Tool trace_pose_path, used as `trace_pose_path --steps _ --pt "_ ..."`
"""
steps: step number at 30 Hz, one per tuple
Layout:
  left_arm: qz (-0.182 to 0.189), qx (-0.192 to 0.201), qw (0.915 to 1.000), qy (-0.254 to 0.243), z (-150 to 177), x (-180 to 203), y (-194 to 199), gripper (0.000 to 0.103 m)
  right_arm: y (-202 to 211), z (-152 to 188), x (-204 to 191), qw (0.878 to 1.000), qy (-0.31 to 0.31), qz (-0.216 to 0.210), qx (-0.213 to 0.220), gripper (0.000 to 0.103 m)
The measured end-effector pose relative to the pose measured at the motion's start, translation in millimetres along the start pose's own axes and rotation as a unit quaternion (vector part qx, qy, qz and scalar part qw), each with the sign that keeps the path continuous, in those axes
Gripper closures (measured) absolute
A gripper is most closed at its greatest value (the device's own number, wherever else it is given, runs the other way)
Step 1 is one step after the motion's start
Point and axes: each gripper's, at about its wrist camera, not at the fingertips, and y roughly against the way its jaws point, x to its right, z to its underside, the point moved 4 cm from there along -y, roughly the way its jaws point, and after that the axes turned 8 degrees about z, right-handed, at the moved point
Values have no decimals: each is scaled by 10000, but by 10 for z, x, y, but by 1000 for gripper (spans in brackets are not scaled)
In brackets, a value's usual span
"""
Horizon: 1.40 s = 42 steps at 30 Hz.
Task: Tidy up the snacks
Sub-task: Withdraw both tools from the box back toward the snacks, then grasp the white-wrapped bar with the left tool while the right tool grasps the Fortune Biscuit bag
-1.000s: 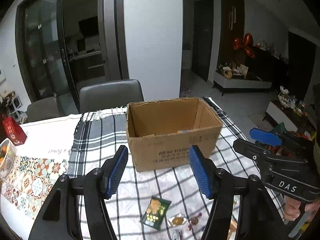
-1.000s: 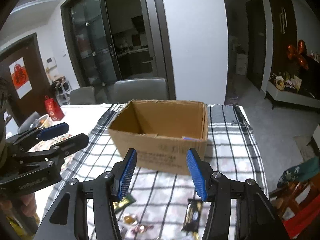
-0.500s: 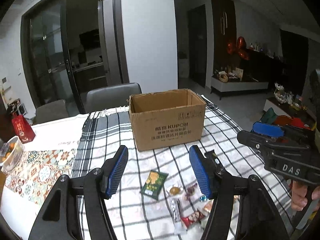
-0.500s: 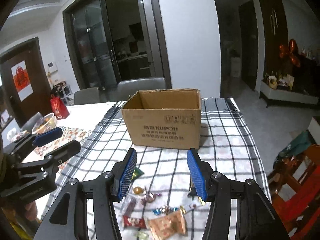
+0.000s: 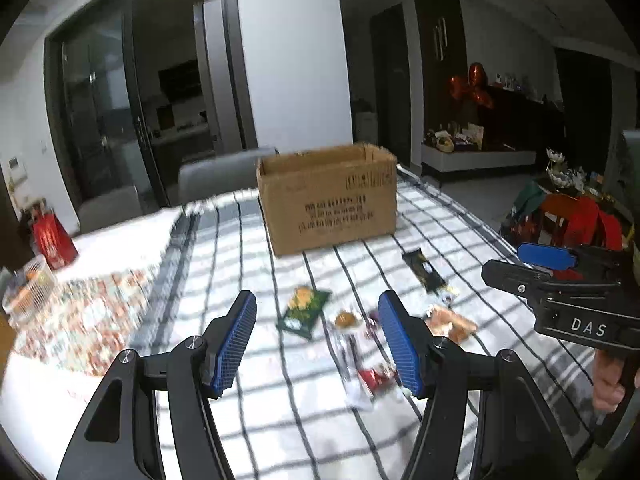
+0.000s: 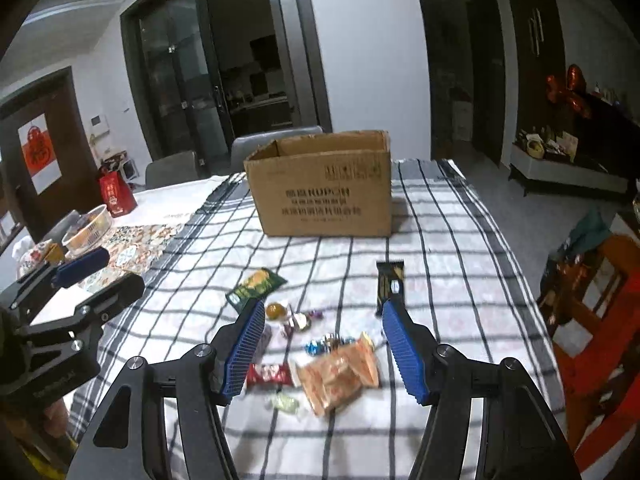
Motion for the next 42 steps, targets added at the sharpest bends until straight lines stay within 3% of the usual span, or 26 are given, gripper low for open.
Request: trace_pose_path --steps 7,15,26,37,42 --pt "118 -333 9993 138 287 53 -190 41 -98 293 63 9995 -203 105 -208 41" --pt "237 -604 9978 101 444 115 -434 44 -406 601 188 9952 -626 -27 -754 41" --pt "522 -1076 9919 426 548 58 -914 57 -749 656 197 9925 -720 -54 -989 41" --pt "808 -1524 9818 794 635 31 -1358 62 -970 700 175 9898 -782 -166 -1183 41" --pt "768 -1651 9796 849 662 22 -1476 68 -1047 719 132 9890 -677 -179 -1304 41"
